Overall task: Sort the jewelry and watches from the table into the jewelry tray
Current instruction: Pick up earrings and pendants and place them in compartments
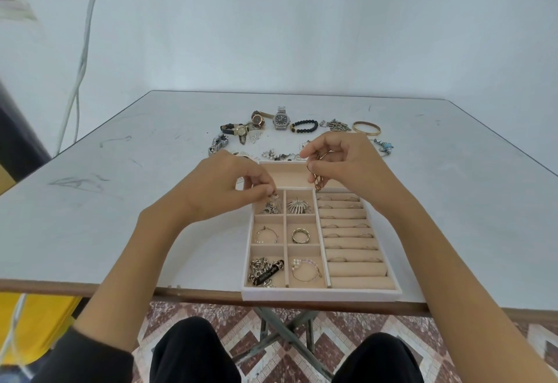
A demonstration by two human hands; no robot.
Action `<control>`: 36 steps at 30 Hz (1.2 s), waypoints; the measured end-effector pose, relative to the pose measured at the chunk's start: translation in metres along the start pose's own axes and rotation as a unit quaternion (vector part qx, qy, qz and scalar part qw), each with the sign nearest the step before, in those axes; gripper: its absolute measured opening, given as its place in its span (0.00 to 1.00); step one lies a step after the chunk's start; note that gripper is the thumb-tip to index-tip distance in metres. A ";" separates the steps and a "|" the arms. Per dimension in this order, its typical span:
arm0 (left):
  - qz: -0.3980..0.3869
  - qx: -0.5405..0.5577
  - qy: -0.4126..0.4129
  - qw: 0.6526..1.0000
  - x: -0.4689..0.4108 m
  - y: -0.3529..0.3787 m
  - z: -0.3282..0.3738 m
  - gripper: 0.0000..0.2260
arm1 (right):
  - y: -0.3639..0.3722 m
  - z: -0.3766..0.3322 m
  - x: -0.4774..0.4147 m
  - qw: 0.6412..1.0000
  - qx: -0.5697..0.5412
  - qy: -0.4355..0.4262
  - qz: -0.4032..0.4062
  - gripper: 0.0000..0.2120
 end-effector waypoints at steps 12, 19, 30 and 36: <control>-0.011 -0.074 0.067 0.995 -0.003 0.012 0.015 0.09 | 0.002 0.003 0.001 1.000 0.028 0.007 -0.007 0.08; 0.030 -0.097 0.050 0.994 -0.003 0.005 0.010 0.07 | 0.004 0.001 0.001 1.000 0.020 0.002 -0.013 0.08; 0.141 -0.073 -0.080 0.984 0.012 -0.016 -0.038 0.11 | 0.014 -0.007 0.009 0.997 -0.028 0.011 -0.075 0.07; 0.016 -0.160 -0.155 0.975 0.035 0.010 -0.077 0.27 | 0.027 -0.019 0.035 0.983 -0.031 -0.005 -0.180 0.07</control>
Point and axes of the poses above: each hand's wrist, its own x-axis away from the middle knuckle, its own y-axis out of the palm, z = x × y, the point moved 10 cm from there along -x, towards the middle knuckle, and after that the axes turned 13 degrees about z, right-handed, at the moved point
